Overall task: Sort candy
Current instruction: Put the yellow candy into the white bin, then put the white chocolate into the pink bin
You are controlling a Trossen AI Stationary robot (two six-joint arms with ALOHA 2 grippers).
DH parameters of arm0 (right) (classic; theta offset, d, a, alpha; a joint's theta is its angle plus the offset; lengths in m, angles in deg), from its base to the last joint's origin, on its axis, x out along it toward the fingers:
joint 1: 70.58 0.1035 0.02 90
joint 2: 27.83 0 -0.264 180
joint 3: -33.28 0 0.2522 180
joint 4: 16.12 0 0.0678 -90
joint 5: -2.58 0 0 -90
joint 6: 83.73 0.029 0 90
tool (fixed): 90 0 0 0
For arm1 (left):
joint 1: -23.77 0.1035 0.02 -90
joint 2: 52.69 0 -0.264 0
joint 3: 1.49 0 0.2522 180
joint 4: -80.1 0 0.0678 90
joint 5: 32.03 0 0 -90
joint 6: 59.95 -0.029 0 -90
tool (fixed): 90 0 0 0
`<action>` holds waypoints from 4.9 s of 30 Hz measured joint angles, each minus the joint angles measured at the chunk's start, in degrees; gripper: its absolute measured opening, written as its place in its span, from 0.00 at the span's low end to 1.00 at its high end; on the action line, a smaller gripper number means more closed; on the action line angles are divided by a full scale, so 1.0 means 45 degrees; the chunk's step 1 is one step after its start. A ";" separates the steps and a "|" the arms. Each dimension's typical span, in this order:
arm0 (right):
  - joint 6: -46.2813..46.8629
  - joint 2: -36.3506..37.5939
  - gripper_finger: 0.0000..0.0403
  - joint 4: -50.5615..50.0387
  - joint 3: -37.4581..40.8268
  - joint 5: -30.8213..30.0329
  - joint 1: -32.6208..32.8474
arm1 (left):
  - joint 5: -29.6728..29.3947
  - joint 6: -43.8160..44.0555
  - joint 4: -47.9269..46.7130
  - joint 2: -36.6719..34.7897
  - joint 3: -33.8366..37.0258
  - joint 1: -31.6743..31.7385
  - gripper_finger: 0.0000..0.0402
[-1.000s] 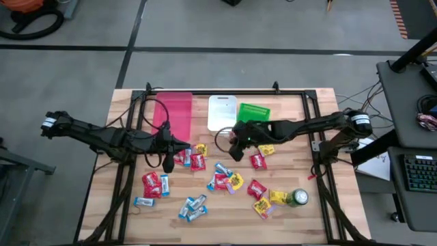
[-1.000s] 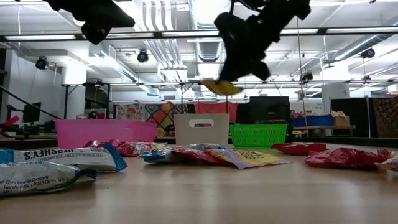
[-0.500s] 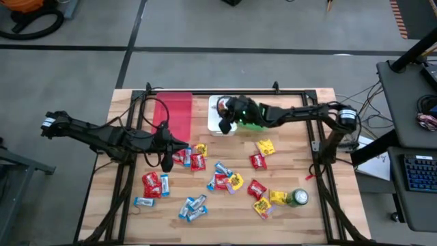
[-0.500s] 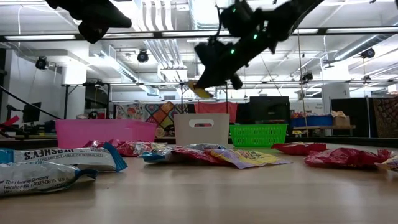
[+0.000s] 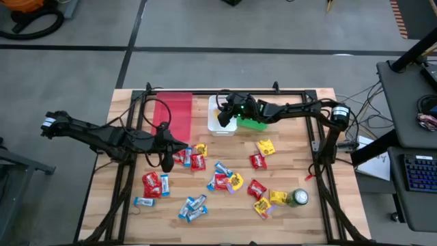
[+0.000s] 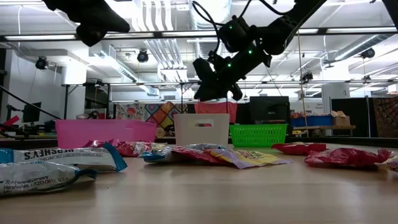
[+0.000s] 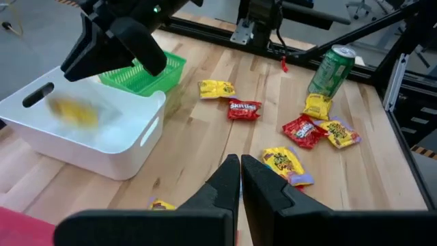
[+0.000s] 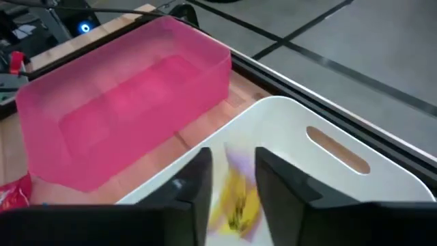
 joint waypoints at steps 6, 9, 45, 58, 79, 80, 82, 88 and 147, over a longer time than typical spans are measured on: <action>0.0005 0.0563 0.41 -0.0017 0.0000 0.0890 0.0041 | 0.0368 0.1536 -0.0422 0.0052 0.0015 0.0000 0.00; 0.0004 0.1051 0.44 -0.0239 0.0000 0.2363 0.0232 | 0.1227 0.2767 -0.0696 0.0140 0.0015 -0.0056 0.00; -0.0288 0.4522 0.37 -0.5915 0.0068 0.2668 0.4819 | 0.5079 1.5126 -0.5686 0.5317 0.0019 -0.3653 0.07; -0.0253 0.4522 0.37 -0.5916 0.0068 0.2642 0.4818 | 0.4540 1.5348 -0.5859 0.6969 0.0019 -0.3648 0.43; -0.0515 0.4522 0.37 -0.5956 0.0088 0.2658 0.4818 | 0.4535 1.3959 -0.5710 0.7822 -0.0885 -0.3643 0.05; -0.0510 0.4527 0.37 -0.5978 0.0088 0.2666 0.4818 | 0.4530 1.3813 -0.5730 0.7759 -0.0967 -0.3643 0.03; -0.0500 0.4574 0.37 -0.6044 0.0092 0.2667 0.4828 | 0.4530 1.3456 -0.5813 0.7592 -0.1142 -0.3643 0.03; -0.0481 0.4687 0.37 -0.6521 0.0092 0.2667 0.5180 | 0.3596 1.2067 -0.5895 0.6632 -0.1952 -0.3624 0.01; 0.0665 0.4692 0.37 -0.6883 0.0209 0.0971 0.5668 | 0.5875 -0.2374 -0.2514 0.8440 -0.1787 1.3226 0.06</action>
